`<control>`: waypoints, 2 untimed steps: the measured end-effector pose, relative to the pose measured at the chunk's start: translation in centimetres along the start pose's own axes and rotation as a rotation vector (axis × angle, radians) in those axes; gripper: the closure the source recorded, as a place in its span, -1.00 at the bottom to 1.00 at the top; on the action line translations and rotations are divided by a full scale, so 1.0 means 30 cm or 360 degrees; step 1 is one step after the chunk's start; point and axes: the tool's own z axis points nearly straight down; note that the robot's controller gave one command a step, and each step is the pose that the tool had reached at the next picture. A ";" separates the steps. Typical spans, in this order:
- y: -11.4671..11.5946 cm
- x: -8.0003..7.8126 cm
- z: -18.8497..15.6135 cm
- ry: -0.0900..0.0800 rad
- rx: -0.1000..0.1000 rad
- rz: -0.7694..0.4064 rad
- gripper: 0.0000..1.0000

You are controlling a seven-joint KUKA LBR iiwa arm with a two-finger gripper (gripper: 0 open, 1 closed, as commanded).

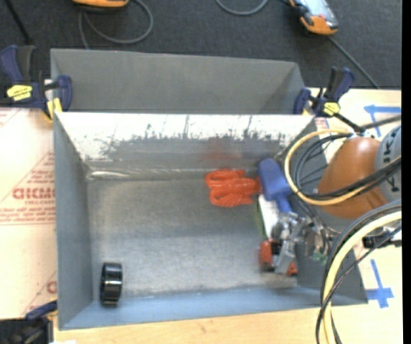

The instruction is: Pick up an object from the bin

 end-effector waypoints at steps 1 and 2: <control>0.000 -0.002 -0.037 -0.0007 0.0001 0.0001 1.00; -0.004 0.006 -0.104 0.0007 0.0005 0.0002 1.00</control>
Offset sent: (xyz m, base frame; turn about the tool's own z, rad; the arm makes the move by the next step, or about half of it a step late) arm -0.0001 0.0000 0.0027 0.0000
